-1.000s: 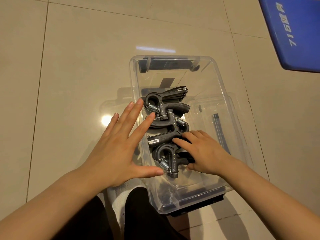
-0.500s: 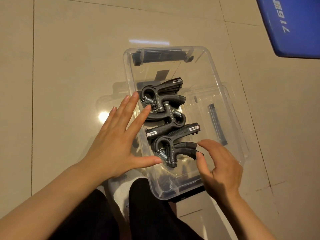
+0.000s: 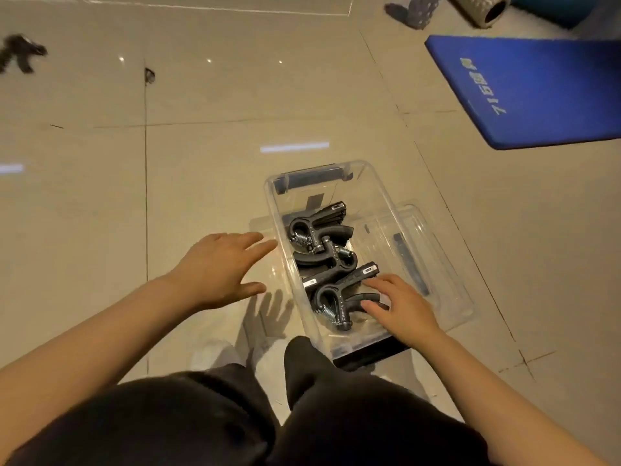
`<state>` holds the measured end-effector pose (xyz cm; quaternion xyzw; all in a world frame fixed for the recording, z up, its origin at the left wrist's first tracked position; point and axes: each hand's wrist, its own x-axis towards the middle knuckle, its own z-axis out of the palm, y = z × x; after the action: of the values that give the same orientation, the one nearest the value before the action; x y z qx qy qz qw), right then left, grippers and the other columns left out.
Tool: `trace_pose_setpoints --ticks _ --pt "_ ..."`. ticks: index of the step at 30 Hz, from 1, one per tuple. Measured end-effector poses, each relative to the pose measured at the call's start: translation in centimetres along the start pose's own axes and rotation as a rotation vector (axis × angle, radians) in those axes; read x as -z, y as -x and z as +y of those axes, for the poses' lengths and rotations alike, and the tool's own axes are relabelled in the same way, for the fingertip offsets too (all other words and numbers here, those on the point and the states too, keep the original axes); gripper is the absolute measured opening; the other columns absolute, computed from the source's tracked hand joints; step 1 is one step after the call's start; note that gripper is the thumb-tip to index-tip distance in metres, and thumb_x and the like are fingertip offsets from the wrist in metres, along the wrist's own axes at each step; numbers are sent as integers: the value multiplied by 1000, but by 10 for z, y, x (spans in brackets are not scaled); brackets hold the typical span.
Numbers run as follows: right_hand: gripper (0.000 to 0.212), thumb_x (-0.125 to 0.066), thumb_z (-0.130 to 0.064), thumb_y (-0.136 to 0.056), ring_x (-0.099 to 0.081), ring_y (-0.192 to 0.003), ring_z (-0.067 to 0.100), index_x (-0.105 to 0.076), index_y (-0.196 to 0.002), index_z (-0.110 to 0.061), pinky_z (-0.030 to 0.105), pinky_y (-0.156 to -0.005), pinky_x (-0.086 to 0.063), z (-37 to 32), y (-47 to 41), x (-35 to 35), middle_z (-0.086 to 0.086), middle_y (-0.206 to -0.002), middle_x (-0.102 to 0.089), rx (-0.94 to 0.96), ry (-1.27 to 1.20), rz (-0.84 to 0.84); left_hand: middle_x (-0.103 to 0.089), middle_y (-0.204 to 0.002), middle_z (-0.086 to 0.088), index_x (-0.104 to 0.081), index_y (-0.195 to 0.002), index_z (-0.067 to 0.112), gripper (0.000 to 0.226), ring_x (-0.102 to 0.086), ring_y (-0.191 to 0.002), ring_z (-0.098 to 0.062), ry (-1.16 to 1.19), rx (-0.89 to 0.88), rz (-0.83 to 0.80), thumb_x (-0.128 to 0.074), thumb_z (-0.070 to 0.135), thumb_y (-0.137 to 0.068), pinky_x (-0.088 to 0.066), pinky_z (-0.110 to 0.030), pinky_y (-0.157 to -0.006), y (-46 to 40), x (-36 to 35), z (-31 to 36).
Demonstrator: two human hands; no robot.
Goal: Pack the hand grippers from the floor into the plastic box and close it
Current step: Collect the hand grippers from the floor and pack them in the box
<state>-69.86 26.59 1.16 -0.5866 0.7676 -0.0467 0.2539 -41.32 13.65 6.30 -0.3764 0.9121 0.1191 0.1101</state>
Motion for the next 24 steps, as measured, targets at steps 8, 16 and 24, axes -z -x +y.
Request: trace_pose_setpoints --ticks 8,16,24 --pt "17 -63 -22 -88 -59 -91 5 -65 -104 -26 18 -74 -43 -133 28 116 -8 -108 -62 207 -598 149 -54 -131 7 -40 -138 29 58 -52 -114 -13 5 215 112 -49 57 -87 -47 -31 -90 103 152 -1" --pt "20 -67 -34 -83 -61 -95 9 -64 -103 -35 34 -82 -54 -297 86 141 -10 -110 -61 589 -556 -56 -61 -114 13 -49 -127 35 46 -57 -101 -7 176 450 469 -52 57 -86 -51 -33 -85 227 168 28" --pt "13 -65 -33 -84 -62 -87 10 -66 -96 -30 35 -81 -54 -437 81 84 -13 -95 -63 668 -498 -78 -64 -105 16 -54 -121 35 36 -57 -102 -8 200 847 414 -49 53 -89 -38 -24 -70 324 100 -82"
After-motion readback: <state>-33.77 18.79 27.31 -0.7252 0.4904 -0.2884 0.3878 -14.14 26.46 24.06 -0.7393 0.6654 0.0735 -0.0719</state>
